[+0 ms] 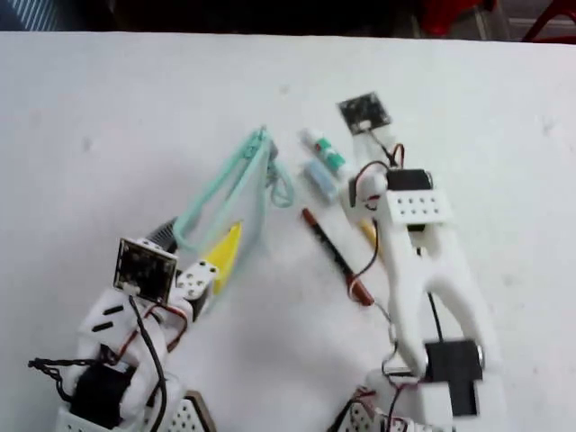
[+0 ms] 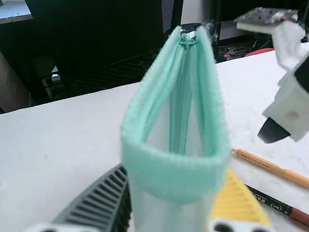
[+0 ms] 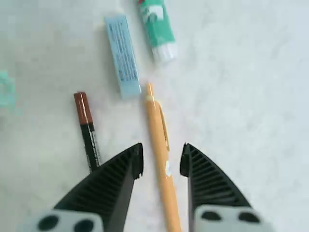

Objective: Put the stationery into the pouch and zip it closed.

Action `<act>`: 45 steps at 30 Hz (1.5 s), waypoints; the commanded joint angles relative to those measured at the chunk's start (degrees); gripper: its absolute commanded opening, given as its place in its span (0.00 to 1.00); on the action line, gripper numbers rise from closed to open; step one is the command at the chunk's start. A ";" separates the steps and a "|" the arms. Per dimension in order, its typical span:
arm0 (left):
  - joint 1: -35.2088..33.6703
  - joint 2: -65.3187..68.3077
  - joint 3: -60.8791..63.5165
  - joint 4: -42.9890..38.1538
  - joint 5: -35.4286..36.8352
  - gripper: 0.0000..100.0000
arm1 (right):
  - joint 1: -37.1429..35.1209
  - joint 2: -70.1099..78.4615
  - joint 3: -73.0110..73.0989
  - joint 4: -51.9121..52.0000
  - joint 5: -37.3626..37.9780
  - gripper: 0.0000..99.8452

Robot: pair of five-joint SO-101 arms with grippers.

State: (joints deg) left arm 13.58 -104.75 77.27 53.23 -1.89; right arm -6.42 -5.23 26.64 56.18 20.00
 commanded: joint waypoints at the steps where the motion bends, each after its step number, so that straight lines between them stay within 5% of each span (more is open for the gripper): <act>1: 0.04 -0.13 -0.26 -0.88 0.09 0.22 | 1.98 4.79 -2.55 -2.77 1.93 0.12; 14: 0.04 -0.13 -0.26 -0.88 0.09 0.22 | 1.71 15.25 -2.90 -9.19 1.93 0.12; 18: 0.04 -0.13 -0.26 -0.88 0.09 0.22 | 1.54 15.69 -2.90 -9.54 1.93 0.01; 45: 0.04 -0.13 -0.26 -0.88 0.09 0.22 | 2.07 15.08 -2.90 -10.24 1.41 0.02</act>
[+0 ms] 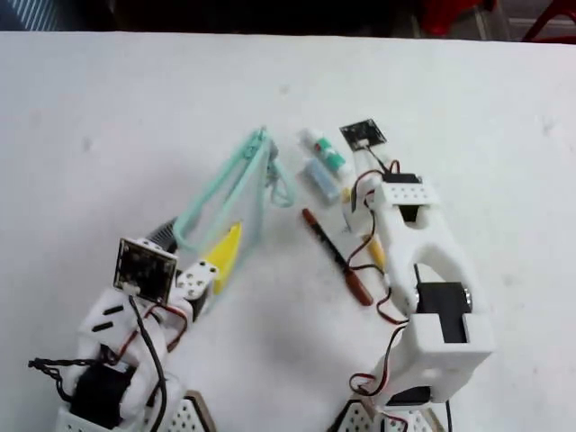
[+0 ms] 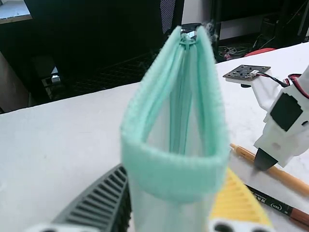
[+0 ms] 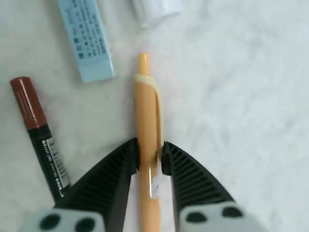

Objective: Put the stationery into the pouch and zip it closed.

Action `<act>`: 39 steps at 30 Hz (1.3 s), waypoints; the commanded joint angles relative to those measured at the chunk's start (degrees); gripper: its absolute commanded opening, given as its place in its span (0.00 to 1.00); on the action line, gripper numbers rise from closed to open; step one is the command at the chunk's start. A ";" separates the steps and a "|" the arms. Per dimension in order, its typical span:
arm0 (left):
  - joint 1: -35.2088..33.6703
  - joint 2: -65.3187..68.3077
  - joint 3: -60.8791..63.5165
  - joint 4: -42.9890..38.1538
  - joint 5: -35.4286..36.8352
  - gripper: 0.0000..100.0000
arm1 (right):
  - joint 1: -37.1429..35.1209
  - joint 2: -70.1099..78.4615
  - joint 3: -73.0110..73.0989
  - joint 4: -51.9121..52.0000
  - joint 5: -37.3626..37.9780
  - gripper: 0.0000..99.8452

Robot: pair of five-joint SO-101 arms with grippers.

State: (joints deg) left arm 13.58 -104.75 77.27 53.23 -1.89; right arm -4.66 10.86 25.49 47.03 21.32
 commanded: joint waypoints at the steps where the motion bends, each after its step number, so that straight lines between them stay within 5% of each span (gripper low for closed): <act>1: 0.04 -0.13 -0.26 -0.88 0.09 0.22 | 0.31 -1.01 -1.76 -1.19 0.09 0.02; 21: 0.04 -0.13 -0.26 -0.88 -0.09 0.22 | 0.31 -6.20 0.35 -1.45 0.09 0.02; 34: 0.04 -0.13 -0.26 -0.88 -0.18 0.22 | -0.22 -49.98 39.38 -27.21 0.26 0.02; 39: 0.04 -0.13 -0.26 -0.88 -0.09 0.22 | -0.22 -65.45 48.70 -29.58 0.09 0.02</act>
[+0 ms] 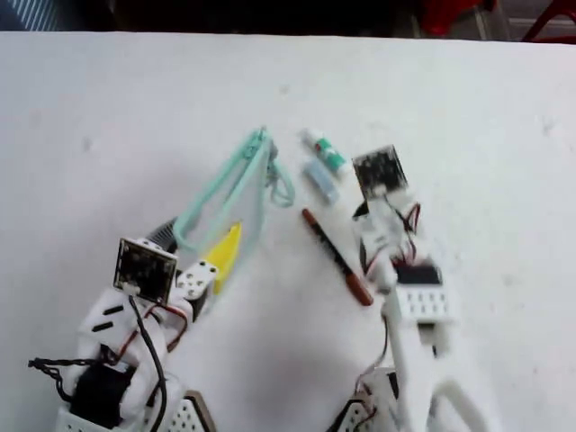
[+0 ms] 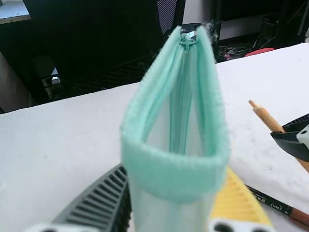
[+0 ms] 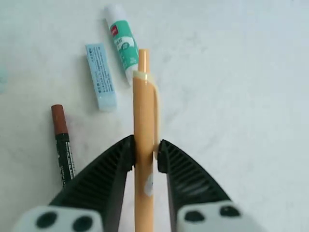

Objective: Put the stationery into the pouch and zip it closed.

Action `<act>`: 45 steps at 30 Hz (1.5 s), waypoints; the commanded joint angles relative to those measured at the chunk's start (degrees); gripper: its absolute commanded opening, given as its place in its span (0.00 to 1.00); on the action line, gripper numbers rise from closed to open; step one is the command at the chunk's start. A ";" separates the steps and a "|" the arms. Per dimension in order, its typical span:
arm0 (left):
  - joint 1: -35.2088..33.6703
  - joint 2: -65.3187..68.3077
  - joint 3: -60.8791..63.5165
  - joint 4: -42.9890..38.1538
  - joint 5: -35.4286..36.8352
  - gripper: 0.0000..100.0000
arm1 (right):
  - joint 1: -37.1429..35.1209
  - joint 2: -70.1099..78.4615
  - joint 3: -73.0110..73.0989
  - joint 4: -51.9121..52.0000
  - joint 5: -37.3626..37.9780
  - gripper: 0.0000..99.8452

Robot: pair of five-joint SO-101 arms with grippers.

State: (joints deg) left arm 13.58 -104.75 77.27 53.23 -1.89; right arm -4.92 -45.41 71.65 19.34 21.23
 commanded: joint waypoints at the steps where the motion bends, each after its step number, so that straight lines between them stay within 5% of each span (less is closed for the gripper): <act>1: 0.04 -0.13 -0.26 -0.88 -0.09 0.22 | 0.04 -12.00 3.78 -1.71 0.18 0.02; 9: 0.04 -0.13 -0.26 -0.88 0.00 0.22 | -0.22 -29.58 10.81 1.01 0.18 0.02; 24: 0.13 -0.04 -0.26 -0.88 0.09 0.22 | -12.53 -57.10 12.48 21.14 -5.45 0.02; 45: 0.13 -0.04 -0.35 -0.62 0.26 0.22 | -20.70 -57.19 -10.20 23.25 -5.45 0.02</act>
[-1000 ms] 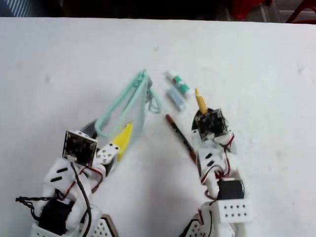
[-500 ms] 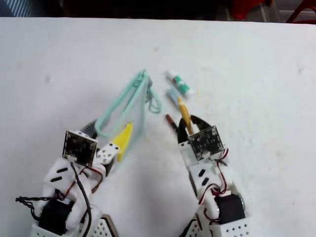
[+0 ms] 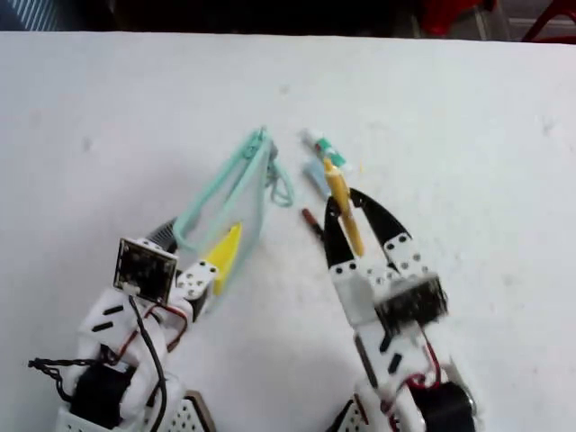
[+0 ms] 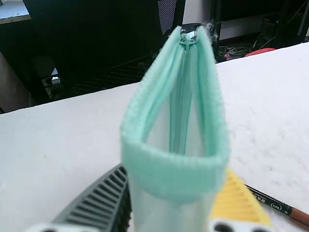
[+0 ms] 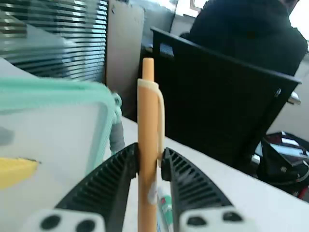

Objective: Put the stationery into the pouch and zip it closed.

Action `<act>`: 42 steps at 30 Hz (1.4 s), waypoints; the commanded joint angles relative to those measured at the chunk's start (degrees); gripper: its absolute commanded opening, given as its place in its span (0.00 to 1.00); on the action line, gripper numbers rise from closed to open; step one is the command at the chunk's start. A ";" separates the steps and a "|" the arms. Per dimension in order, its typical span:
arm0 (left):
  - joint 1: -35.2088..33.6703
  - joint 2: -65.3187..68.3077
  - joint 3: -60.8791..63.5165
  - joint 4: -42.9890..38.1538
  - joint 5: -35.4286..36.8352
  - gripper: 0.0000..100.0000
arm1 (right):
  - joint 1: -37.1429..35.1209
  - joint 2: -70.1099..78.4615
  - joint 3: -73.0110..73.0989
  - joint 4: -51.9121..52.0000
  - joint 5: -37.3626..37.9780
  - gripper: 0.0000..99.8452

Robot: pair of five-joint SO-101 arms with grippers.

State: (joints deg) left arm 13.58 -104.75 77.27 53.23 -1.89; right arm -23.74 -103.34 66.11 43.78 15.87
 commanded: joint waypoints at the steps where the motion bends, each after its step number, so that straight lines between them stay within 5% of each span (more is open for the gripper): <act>1: 0.13 -0.04 -0.35 -0.62 0.26 0.22 | -2.24 0.75 -5.36 -1.19 -0.09 0.02; 13: 0.13 -0.04 -0.35 -0.62 0.26 0.22 | -3.12 13.93 -18.11 -5.14 -0.53 0.02; 26: 0.13 -0.04 -0.53 -0.53 3.43 0.24 | -20.09 40.57 -45.63 -5.41 -0.62 0.02; 34: 0.13 -0.04 -0.53 -0.44 3.43 0.24 | -23.78 51.56 -46.68 -19.91 -5.45 0.02; 42: -0.31 -0.04 -0.62 -0.62 3.43 0.24 | -22.11 58.24 -44.48 -20.62 -12.31 0.02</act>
State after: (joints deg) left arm 13.58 -104.75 77.27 53.23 0.92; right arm -46.95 -45.76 21.98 24.53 5.41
